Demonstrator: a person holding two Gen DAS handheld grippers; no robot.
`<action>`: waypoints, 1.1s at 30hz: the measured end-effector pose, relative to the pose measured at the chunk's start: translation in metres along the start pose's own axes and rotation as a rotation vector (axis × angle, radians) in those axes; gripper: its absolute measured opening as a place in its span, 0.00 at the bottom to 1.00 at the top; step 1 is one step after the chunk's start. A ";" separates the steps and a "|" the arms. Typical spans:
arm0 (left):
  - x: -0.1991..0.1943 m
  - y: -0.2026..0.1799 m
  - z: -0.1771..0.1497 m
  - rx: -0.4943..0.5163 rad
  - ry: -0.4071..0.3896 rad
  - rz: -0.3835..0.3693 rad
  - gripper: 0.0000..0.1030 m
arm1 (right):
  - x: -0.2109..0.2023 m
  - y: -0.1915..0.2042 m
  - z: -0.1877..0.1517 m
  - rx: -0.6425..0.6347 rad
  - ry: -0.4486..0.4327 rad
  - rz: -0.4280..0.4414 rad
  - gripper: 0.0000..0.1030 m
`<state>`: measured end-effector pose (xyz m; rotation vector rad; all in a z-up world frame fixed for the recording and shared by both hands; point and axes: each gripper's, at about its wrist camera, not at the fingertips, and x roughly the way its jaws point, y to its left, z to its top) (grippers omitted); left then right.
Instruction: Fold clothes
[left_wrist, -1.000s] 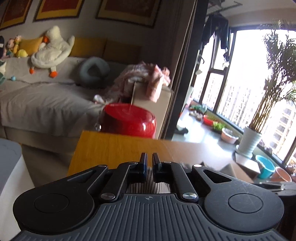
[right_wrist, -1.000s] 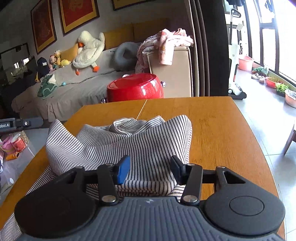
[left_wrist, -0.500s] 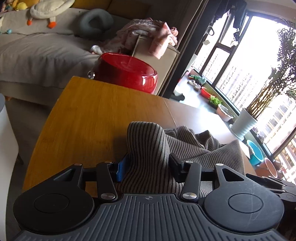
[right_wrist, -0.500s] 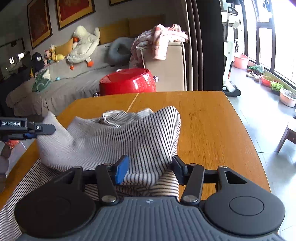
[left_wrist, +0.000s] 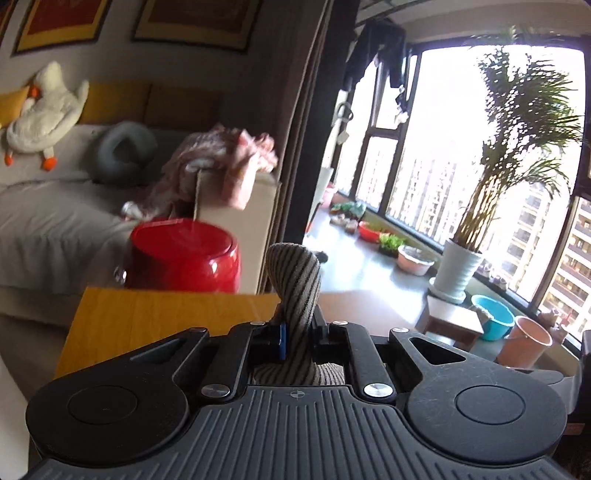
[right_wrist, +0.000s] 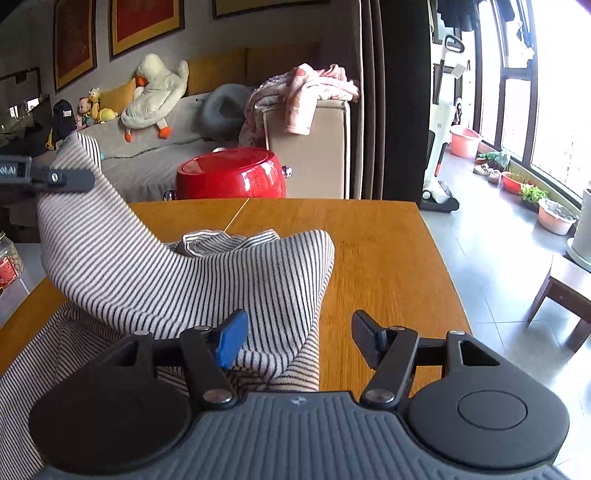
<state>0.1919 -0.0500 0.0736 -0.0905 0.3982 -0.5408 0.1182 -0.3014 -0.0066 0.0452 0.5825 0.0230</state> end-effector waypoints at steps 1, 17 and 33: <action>0.001 -0.003 0.002 0.013 -0.005 -0.002 0.13 | -0.003 0.001 0.003 -0.004 -0.019 -0.010 0.61; 0.045 0.091 -0.024 -0.157 0.165 0.193 0.27 | 0.045 0.023 0.004 -0.050 0.034 0.001 0.53; 0.047 0.025 -0.051 -0.226 0.185 0.053 0.73 | 0.047 -0.014 -0.004 -0.018 0.046 -0.047 0.62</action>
